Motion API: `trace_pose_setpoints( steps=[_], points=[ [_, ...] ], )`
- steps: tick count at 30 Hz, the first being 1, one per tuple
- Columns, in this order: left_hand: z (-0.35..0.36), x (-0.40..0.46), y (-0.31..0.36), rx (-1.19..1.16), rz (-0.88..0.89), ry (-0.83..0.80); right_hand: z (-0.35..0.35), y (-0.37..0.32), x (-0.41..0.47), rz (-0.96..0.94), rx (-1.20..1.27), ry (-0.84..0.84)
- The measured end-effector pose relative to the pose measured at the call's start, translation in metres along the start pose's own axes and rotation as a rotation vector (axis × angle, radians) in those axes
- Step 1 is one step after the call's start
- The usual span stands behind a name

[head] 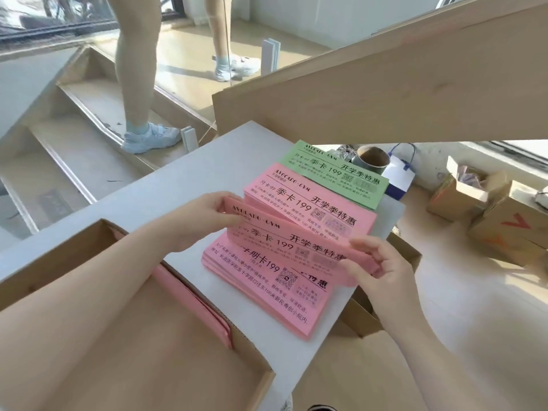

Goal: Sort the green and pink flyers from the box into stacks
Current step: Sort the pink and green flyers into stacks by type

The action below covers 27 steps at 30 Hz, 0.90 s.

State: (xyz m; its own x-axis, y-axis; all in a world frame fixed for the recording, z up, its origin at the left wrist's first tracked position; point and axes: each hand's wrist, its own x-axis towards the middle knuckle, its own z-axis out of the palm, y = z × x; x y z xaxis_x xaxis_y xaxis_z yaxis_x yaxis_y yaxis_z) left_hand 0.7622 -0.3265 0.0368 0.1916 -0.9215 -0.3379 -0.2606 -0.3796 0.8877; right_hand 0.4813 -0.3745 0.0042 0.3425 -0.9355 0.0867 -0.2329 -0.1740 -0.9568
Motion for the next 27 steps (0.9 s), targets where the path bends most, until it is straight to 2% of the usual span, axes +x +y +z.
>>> trace_pose_setpoints(
  steps=[3,5,8,11,15,18,23,27],
  points=[
    [0.009,0.0,0.001,-0.268,-0.069,0.012,0.012,0.007,-0.006,0.049,0.076,0.047],
    [0.015,0.002,0.0,-0.408,-0.114,0.076,0.026,0.005,-0.009,0.048,0.132,0.06],
    [0.025,0.002,-0.001,-0.276,-0.095,0.162,0.043,0.004,-0.012,0.034,0.195,0.124],
    [0.024,0.002,-0.004,-0.183,-0.099,0.162,0.045,0.005,-0.014,0.02,0.237,0.144],
    [0.013,-0.001,-0.002,-0.265,-0.142,0.155,0.04,0.012,-0.019,0.076,0.27,0.125],
    [0.009,-0.005,-0.003,-0.254,-0.149,0.067,0.04,0.017,-0.018,0.091,0.208,0.149],
    [-0.01,-0.01,-0.007,-0.032,-0.181,-0.213,0.047,0.022,-0.018,0.085,0.122,0.228],
    [-0.005,-0.006,-0.009,0.241,-0.143,-0.101,0.049,0.021,-0.016,0.082,0.083,0.217]
  ],
)
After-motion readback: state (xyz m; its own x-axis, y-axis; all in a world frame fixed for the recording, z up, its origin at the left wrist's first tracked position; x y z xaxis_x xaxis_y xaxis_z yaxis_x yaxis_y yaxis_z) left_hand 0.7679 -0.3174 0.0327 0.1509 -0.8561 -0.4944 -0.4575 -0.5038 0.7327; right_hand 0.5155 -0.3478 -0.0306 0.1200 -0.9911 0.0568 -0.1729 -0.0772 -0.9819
